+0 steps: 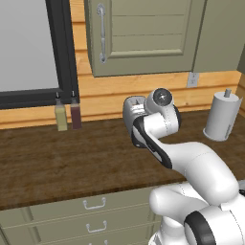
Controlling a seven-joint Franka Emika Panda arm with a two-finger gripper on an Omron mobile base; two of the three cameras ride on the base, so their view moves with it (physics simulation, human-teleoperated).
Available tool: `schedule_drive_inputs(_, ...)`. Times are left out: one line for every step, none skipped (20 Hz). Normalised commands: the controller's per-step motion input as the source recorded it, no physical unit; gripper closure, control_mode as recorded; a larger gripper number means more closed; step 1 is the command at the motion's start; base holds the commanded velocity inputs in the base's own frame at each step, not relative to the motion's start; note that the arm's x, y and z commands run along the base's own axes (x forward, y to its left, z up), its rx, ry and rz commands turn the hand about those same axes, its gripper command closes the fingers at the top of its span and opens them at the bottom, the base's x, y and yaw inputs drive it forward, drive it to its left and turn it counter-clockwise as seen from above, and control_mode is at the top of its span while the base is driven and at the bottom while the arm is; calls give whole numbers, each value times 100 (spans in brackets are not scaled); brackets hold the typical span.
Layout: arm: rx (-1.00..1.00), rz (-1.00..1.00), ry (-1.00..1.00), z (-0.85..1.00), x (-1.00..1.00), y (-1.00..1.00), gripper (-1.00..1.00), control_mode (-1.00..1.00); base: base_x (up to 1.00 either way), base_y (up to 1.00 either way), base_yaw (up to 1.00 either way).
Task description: Start the toaster. Once the lever pops up, take the bread to the plate on the dining counter.
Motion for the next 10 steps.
schedule_drive_inputs(0,0,0,0,0,0,-100,-100,0,0,0)
schedule_drive_inputs(0,0,0,0,0,0,-100,-100,0,0,0)
schedule_drive_inputs(0,0,0,0,0,0,-100,-100,0,0,0)
schedule_drive_inputs(0,0,0,0,0,0,-100,-100,0,0,0)
schedule_drive_inputs(0,0,0,0,0,0,-100,-100,0,0,0)
schedule_drive_inputs(0,0,0,0,0,0,-100,-100,0,0,0)
schedule_drive_inputs(0,0,0,0,0,0,-100,-100,0,0,0)
schedule_drive_inputs(0,0,0,0,0,0,-100,-100,0,0,0)
schedule_drive_inputs(0,0,0,0,0,0,-100,-100,0,0,0)
schedule_drive_inputs(0,0,0,0,0,0,-100,-100,0,0,0)
